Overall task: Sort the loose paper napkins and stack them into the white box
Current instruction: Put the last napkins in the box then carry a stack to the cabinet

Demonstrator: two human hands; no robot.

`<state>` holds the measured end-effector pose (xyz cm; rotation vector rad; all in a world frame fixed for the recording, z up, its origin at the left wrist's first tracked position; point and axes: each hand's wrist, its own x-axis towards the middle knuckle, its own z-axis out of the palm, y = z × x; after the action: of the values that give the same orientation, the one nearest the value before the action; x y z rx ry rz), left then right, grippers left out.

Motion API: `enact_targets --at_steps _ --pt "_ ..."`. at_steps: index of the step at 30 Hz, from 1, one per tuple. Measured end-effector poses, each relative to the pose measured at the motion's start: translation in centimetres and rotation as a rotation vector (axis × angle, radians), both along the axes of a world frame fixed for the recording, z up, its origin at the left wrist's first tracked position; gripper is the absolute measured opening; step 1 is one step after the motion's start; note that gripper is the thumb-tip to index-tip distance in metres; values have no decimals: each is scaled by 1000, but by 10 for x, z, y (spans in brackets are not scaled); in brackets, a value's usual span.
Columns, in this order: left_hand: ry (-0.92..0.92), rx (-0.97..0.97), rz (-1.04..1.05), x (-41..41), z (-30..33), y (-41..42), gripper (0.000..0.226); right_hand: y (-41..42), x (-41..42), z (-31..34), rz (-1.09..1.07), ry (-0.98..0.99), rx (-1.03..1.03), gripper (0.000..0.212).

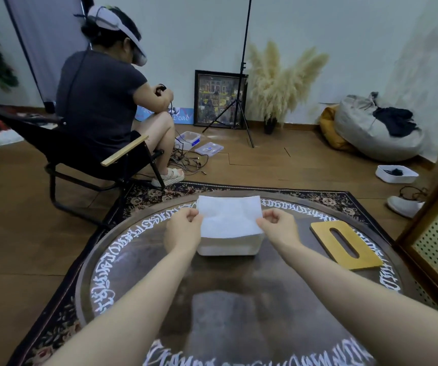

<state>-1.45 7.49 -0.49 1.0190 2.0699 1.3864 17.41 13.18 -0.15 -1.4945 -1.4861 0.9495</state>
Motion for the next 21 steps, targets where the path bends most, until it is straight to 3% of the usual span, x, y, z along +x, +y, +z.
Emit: enact_targets --at_steps 10,16,19,21 --pt "277 -251 -31 -6 11 49 9 48 -10 -5 -13 -233 -51 9" --pt "376 -292 -36 -7 1 49 23 47 -6 -3 10 -383 -42 14" --pt "740 -197 -122 -5 1 48 40 47 -2 3 116 -659 201 30" --pt "957 -131 -298 -3 2 50 48 45 -4 9 281 -840 317 41"
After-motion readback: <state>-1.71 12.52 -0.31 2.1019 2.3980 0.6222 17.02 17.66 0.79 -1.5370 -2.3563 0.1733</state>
